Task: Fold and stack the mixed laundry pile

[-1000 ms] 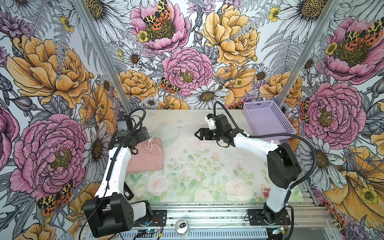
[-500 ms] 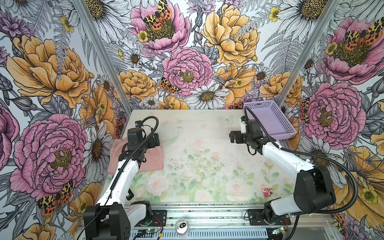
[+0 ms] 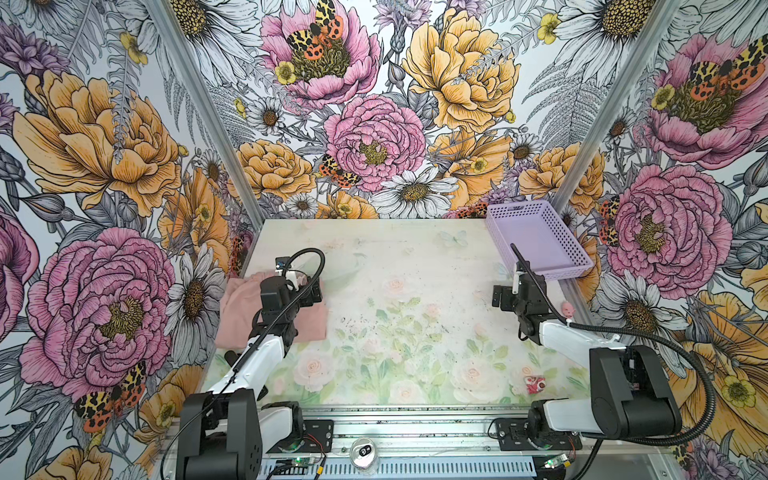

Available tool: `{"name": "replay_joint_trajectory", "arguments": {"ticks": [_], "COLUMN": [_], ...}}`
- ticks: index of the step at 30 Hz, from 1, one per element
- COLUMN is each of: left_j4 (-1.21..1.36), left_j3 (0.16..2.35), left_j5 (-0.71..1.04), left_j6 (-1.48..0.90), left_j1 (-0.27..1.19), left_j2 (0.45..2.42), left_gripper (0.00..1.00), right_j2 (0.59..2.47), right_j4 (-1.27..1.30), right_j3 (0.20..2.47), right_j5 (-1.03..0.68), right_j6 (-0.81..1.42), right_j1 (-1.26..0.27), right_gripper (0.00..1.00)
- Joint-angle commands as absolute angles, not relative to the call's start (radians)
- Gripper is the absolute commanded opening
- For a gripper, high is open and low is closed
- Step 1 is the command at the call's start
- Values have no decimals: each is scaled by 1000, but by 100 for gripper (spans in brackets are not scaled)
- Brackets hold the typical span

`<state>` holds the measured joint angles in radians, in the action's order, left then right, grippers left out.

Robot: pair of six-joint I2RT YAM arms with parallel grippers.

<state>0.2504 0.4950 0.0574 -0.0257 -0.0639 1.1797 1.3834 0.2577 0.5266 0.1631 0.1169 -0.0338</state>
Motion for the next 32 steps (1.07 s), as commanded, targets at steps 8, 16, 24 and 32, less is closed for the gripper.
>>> {"name": "replay_joint_trajectory", "arguments": {"ticks": [8, 16, 24, 32], "left_j4": [685, 838, 900, 911], "left_j3": [421, 404, 393, 388], "left_j5": [37, 1, -29, -30], "left_j6": [8, 13, 6, 5], "left_j1": [-39, -27, -24, -24], "left_j2": [1349, 1493, 1543, 1546], "left_gripper": [99, 99, 99, 99], "right_j2": [1485, 1535, 1537, 1538], "right_j4": [764, 881, 905, 902], "right_j3": [425, 385, 374, 375], "right_j5": [172, 222, 250, 247], "right_j6": [74, 86, 86, 85], "right_j1": [-9, -12, -23, -24], "right_gripper": [100, 100, 100, 100]}}
